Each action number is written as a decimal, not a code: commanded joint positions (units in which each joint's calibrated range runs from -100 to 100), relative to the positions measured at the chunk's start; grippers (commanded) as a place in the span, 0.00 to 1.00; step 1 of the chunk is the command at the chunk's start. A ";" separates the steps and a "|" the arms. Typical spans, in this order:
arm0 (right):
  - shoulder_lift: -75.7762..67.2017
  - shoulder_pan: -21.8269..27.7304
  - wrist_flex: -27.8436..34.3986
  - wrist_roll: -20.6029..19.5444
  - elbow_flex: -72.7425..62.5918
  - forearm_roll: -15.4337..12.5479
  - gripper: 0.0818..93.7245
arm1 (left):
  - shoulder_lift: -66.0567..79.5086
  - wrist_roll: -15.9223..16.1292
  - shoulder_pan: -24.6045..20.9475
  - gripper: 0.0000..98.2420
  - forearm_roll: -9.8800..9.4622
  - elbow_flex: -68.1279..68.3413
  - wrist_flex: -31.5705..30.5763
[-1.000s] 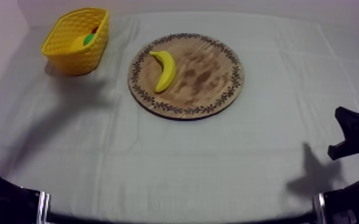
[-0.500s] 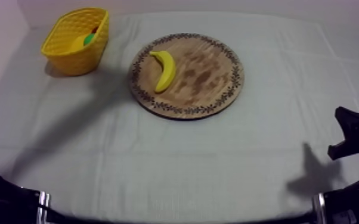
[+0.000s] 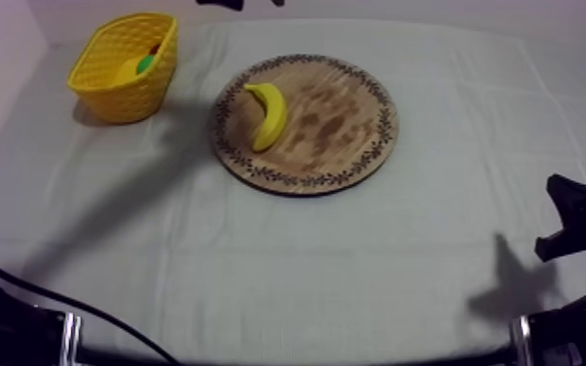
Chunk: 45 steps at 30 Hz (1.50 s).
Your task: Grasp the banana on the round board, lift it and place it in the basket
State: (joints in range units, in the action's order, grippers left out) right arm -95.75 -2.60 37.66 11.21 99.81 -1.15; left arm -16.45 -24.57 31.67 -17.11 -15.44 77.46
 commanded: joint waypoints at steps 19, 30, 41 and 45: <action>0.00 0.00 0.01 0.05 -0.03 0.00 0.00 | -2.02 -0.93 -0.18 0.79 0.16 5.82 2.74; 0.00 0.00 0.01 0.02 -0.03 0.00 0.00 | -10.13 -2.05 -1.33 0.79 2.93 10.58 -2.60; 0.00 0.00 0.01 0.00 -0.03 0.00 0.00 | -19.85 -3.68 -1.85 0.77 6.01 3.33 -3.00; 0.00 0.00 0.01 0.00 -0.03 0.00 0.00 | -22.97 -4.59 -1.53 0.76 6.40 -0.25 -2.48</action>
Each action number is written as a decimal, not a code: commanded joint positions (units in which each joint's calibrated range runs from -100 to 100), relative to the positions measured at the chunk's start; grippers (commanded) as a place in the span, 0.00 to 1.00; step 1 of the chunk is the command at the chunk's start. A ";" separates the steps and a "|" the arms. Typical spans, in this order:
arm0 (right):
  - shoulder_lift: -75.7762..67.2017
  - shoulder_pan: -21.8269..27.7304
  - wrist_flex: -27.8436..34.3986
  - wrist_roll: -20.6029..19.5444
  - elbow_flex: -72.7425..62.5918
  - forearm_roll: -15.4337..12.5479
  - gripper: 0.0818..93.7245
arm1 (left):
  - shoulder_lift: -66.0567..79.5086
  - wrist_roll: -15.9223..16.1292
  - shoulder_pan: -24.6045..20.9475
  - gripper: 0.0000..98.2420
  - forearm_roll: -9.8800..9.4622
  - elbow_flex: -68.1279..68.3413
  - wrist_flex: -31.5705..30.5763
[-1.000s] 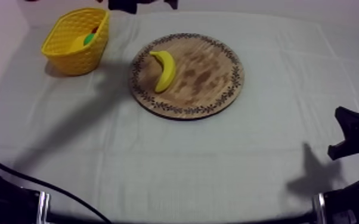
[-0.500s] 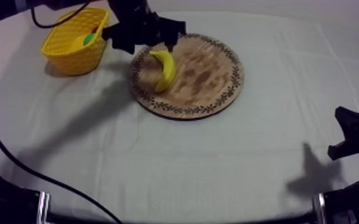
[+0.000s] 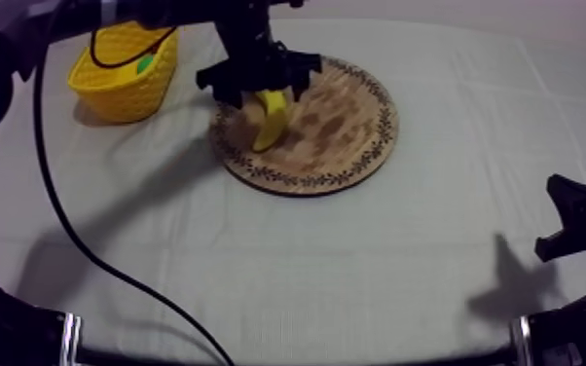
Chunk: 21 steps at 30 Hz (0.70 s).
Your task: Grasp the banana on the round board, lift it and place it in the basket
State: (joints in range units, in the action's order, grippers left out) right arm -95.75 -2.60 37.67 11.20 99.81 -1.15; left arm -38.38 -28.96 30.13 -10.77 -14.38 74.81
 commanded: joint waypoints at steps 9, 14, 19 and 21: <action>0.00 0.00 -0.01 0.01 -0.03 0.00 0.00 | -8.43 -0.87 -0.63 0.75 -0.74 -9.96 0.65; 0.00 0.00 -0.01 0.01 -0.03 0.00 0.00 | -11.75 -0.95 -1.23 0.74 -2.28 -13.51 0.73; 0.00 0.00 -0.01 0.01 -0.03 0.00 0.00 | -14.53 -0.76 -1.72 0.73 -3.16 -15.78 0.81; 0.00 0.00 -0.01 0.01 -0.03 0.00 0.00 | -15.59 -0.77 -1.79 0.73 -3.40 -16.37 0.82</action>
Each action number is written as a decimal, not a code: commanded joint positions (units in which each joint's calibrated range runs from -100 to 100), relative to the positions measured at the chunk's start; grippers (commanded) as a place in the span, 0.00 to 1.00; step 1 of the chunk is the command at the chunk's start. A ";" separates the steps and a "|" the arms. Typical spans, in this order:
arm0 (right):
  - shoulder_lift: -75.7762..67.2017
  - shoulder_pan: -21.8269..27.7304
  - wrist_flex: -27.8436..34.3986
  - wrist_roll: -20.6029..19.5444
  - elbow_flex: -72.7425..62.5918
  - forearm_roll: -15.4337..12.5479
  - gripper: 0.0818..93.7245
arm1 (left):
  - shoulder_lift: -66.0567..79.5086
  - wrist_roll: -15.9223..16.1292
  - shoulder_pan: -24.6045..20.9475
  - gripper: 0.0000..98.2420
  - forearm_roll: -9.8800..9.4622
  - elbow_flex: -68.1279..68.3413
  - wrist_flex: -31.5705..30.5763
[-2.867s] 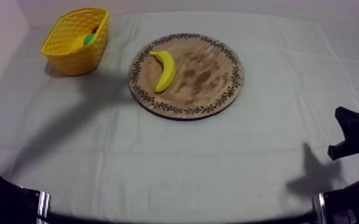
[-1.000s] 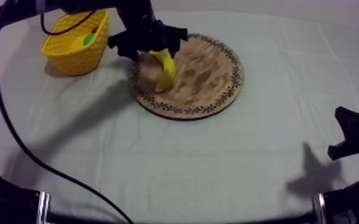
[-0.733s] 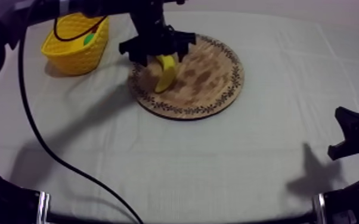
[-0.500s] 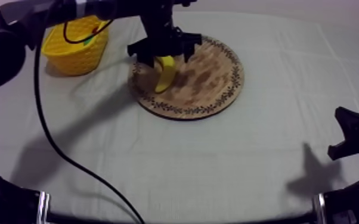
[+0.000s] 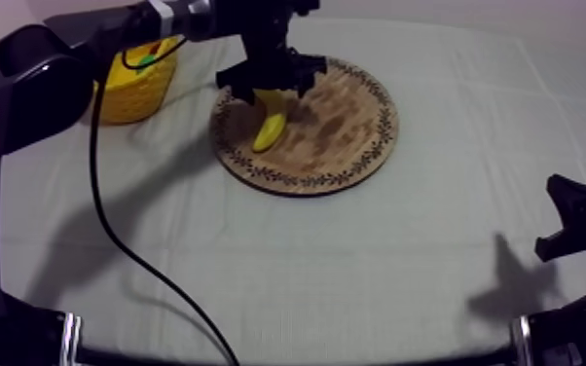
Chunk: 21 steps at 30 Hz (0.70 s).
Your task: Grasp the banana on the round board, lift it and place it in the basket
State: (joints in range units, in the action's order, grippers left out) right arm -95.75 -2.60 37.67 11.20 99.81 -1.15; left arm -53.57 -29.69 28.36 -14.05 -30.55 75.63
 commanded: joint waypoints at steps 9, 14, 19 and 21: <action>0.00 0.00 -0.01 0.01 -0.03 0.00 0.00 | -3.79 -0.28 0.14 0.71 -0.35 -1.36 -0.06; 0.00 0.00 -0.01 0.01 -0.03 0.00 0.00 | -4.48 -0.11 0.12 0.58 -0.19 -1.78 -0.74; 0.00 0.00 -0.01 0.04 -0.03 0.00 0.00 | -4.61 0.66 0.06 0.39 -0.04 -2.28 -1.27; 0.00 0.00 -0.01 0.05 -0.03 0.00 0.00 | -4.63 0.83 0.00 0.33 -0.03 -2.53 -1.43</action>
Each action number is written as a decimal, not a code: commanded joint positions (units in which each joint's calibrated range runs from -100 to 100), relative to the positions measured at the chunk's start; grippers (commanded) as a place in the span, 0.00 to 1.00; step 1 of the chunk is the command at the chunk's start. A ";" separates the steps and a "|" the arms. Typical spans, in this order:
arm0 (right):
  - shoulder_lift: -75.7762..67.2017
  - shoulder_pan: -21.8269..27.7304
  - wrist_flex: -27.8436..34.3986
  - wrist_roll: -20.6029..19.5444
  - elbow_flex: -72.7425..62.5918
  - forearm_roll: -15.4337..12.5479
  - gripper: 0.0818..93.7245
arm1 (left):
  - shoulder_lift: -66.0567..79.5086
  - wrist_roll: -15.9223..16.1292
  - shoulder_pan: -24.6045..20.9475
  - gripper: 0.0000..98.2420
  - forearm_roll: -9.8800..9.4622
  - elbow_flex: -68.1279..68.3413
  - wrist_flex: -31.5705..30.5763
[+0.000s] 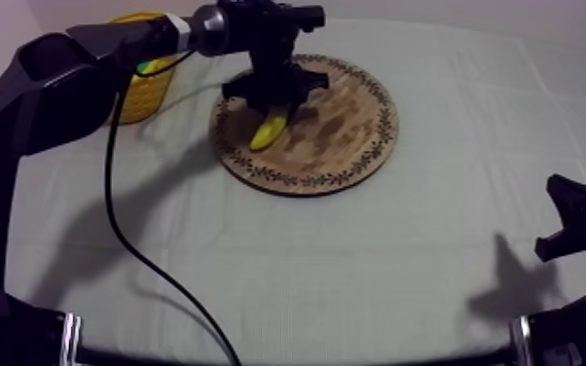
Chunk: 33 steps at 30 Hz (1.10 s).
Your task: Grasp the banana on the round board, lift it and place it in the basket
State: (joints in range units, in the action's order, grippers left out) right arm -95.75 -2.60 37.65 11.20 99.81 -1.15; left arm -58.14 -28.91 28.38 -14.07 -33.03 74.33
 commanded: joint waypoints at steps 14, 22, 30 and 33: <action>0.00 0.00 0.02 0.06 -0.03 0.00 0.00 | 4.53 0.63 -1.31 0.22 -0.37 1.59 -1.42; 0.00 0.00 0.02 0.06 -0.03 0.00 0.00 | 16.34 2.54 -2.62 0.22 -1.02 7.53 -3.18; 0.00 0.00 0.02 0.06 -0.03 0.00 0.00 | 32.22 6.14 -6.01 0.23 0.05 16.58 -3.45; 0.00 0.00 0.02 0.06 -0.03 0.00 0.00 | 38.22 8.36 -8.03 0.23 0.66 20.86 -3.39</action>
State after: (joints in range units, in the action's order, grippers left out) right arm -95.75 -2.60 37.65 11.26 99.81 -1.15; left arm -25.36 -22.03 21.27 -13.53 -15.04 71.03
